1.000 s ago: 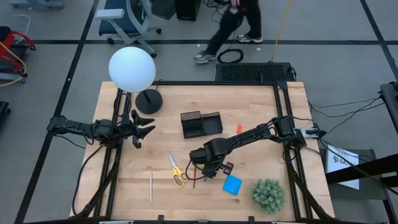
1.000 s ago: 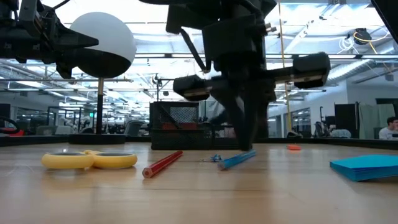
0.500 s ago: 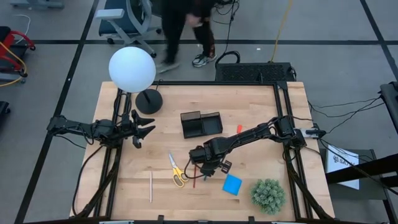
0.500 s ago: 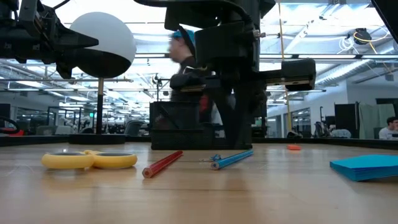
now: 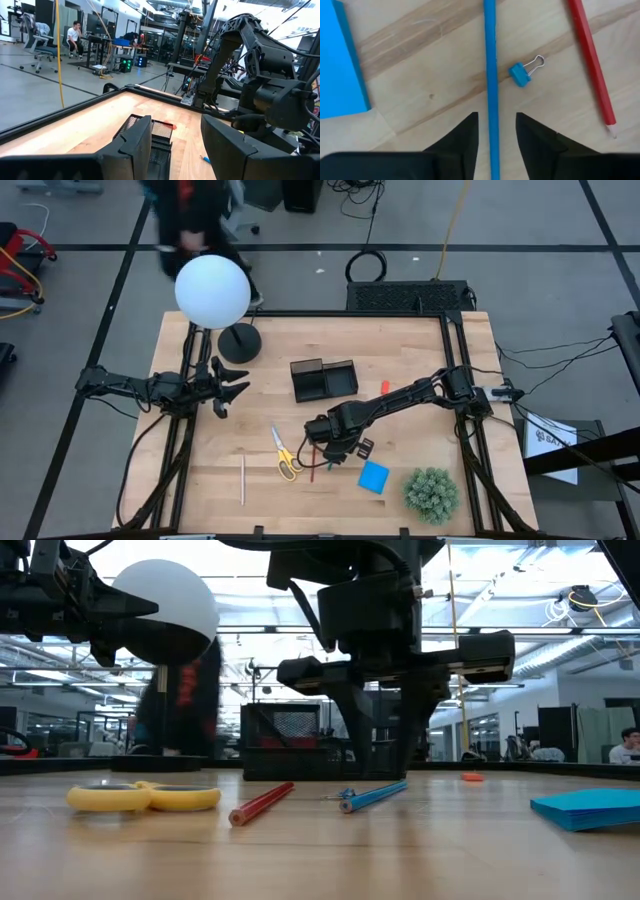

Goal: Pick and place office supplies into organizer
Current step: Put the blue pencil into the desk organizer

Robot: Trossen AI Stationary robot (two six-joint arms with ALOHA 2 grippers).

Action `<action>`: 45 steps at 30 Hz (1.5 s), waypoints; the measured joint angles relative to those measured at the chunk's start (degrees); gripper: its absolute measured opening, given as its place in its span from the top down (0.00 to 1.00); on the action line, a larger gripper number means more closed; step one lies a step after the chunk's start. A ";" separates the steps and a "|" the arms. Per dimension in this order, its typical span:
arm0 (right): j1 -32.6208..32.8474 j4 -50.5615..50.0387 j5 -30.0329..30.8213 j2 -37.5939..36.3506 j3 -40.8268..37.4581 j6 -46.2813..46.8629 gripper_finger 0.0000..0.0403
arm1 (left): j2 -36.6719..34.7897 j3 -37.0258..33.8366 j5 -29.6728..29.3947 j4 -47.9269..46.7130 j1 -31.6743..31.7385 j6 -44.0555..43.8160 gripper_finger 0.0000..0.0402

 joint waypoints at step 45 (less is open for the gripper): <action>-1.01 4.17 -1.57 -0.31 -6.26 -0.24 0.83 | -0.01 0.00 -0.05 -0.28 0.00 0.47 0.58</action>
